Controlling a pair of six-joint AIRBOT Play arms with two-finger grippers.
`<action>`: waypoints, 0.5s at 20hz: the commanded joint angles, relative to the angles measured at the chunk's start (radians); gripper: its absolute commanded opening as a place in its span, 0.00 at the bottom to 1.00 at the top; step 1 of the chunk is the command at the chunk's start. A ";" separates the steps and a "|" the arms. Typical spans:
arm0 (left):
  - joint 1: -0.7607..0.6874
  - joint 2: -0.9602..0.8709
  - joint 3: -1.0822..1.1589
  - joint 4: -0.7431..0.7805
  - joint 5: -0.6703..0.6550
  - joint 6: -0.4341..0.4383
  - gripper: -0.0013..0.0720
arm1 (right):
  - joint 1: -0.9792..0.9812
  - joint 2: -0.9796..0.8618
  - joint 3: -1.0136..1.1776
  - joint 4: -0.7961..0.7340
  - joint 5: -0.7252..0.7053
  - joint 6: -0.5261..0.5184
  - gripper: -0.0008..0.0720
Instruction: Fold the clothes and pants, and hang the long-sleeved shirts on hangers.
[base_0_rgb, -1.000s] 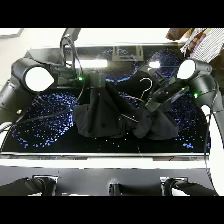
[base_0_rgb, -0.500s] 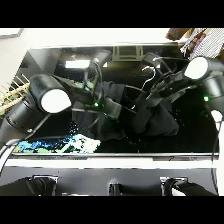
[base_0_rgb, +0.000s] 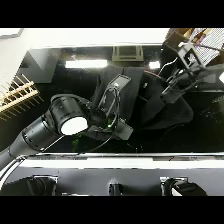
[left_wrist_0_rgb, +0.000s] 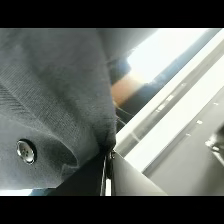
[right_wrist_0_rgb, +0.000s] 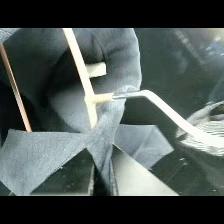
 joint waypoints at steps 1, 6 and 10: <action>-0.004 0.000 -0.006 0.045 0.047 -0.018 0.04 | 0.000 0.063 0.001 -0.024 0.014 0.002 0.05; 0.051 0.030 0.016 0.046 0.040 -0.041 1.00 | 0.000 0.088 0.001 -0.022 0.115 -0.016 0.05; 0.245 0.135 0.101 0.056 -0.056 0.072 1.00 | 0.000 0.087 0.001 0.023 0.129 -0.151 0.05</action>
